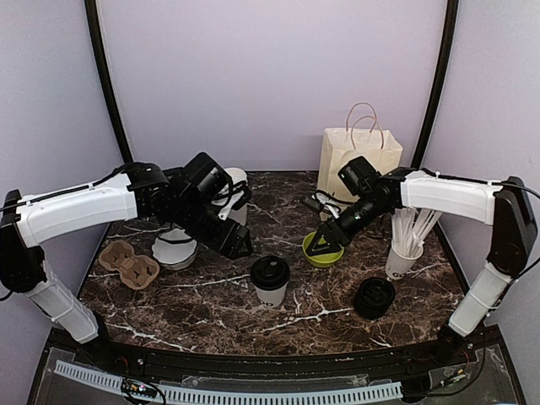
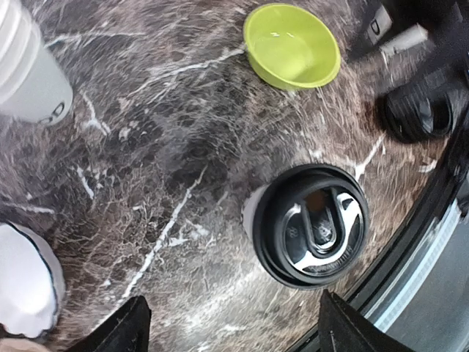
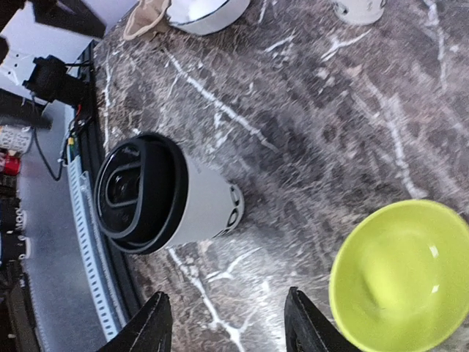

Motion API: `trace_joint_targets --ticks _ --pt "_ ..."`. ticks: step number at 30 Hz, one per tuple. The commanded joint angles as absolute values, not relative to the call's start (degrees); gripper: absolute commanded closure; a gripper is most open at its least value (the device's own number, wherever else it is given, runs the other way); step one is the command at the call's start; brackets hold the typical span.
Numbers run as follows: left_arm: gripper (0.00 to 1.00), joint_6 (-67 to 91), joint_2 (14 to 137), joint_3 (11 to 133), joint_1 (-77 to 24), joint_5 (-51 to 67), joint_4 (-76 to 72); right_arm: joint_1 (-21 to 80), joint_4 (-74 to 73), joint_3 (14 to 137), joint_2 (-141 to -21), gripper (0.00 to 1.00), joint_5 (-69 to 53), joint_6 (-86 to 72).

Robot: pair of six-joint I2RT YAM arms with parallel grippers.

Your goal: Pack the takeout coffee

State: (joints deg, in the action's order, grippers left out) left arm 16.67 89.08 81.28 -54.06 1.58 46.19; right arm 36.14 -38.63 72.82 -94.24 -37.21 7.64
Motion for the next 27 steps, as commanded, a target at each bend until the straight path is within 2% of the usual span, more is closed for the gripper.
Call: trace_joint_targets --ticks 1,7,14,23,27 --pt "0.22 29.5 85.8 70.6 -52.2 14.2 26.6 37.6 -38.8 69.2 -96.9 0.5 -48.7 4.8" --pt "0.32 35.9 86.4 64.4 -51.4 17.4 17.8 39.7 -39.0 71.0 -100.7 0.55 -54.6 3.7" --pt "0.36 36.2 88.0 63.4 -51.0 17.7 16.3 40.8 -39.0 72.6 -103.6 0.54 -56.1 2.9" --pt "0.5 35.1 91.5 63.3 -51.0 19.5 16.3 41.0 -39.4 74.8 -106.3 0.5 -59.3 2.1" --pt "0.55 35.2 92.4 63.1 -51.0 20.3 15.6 41.0 -39.3 75.5 -107.7 0.52 -59.7 1.4"
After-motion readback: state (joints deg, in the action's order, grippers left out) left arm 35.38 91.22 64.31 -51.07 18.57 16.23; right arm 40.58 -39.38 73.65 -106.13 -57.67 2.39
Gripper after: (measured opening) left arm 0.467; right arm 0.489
